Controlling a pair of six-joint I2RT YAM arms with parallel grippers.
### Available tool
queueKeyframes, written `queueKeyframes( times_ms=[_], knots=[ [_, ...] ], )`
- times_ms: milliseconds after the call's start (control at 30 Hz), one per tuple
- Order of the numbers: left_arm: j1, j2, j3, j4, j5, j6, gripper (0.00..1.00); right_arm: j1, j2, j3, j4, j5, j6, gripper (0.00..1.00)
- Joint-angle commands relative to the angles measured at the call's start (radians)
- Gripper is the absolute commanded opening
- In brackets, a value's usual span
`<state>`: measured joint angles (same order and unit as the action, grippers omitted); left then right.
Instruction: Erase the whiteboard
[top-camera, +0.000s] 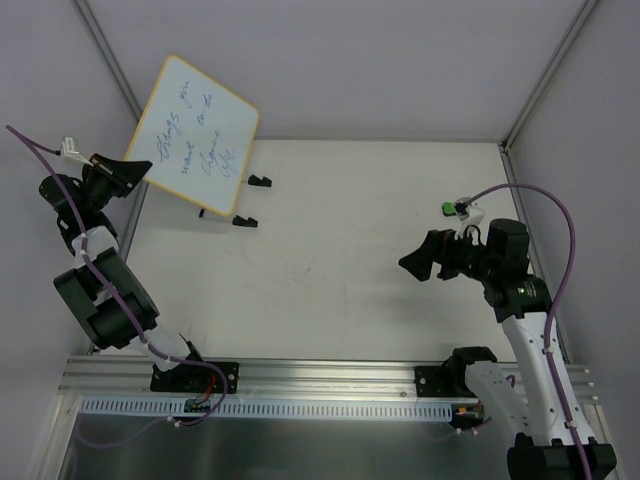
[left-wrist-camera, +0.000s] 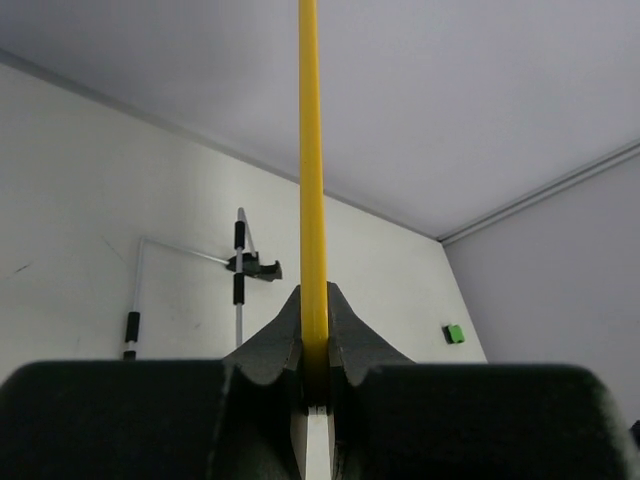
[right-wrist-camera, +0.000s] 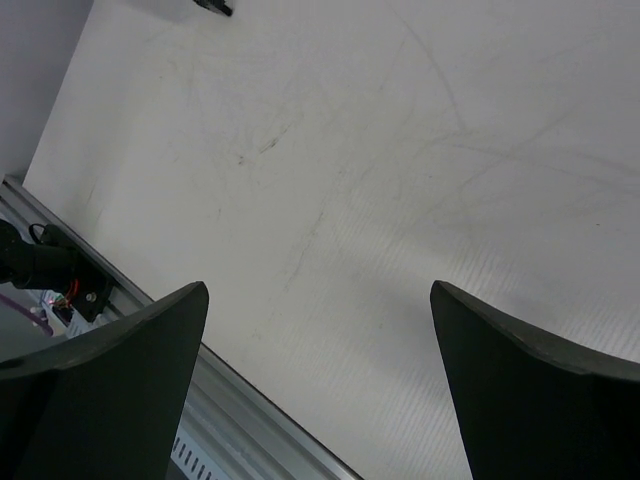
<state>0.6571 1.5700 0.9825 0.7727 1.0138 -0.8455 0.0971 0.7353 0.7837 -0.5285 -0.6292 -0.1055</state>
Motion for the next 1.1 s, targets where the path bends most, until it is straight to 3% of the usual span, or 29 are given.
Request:
queueKeyframes(
  times_ms=[0,333,367,600,1067],
  knots=[
    [-0.045,-0.096,0.030,0.235,0.035,-0.159,0.00,0.006,0.018,0.080,0.033,0.109,0.006,0.99],
    [-0.368,-0.264,-0.133,-0.009,-0.096,-0.041,0.00,0.006,0.266,0.253,0.027,0.598,0.181,0.99],
    [-0.391,-0.278,-0.162,-0.036,-0.109,-0.044,0.00,0.006,0.312,0.279,0.025,0.708,0.223,0.99],
    [-0.543,-0.347,-0.264,-0.039,-0.167,-0.044,0.00,-0.003,0.566,0.408,-0.018,1.043,0.412,0.88],
    [-0.613,-0.357,-0.401,-0.046,-0.110,0.008,0.00,-0.071,1.093,0.750,-0.087,1.166,0.717,0.86]
  ],
)
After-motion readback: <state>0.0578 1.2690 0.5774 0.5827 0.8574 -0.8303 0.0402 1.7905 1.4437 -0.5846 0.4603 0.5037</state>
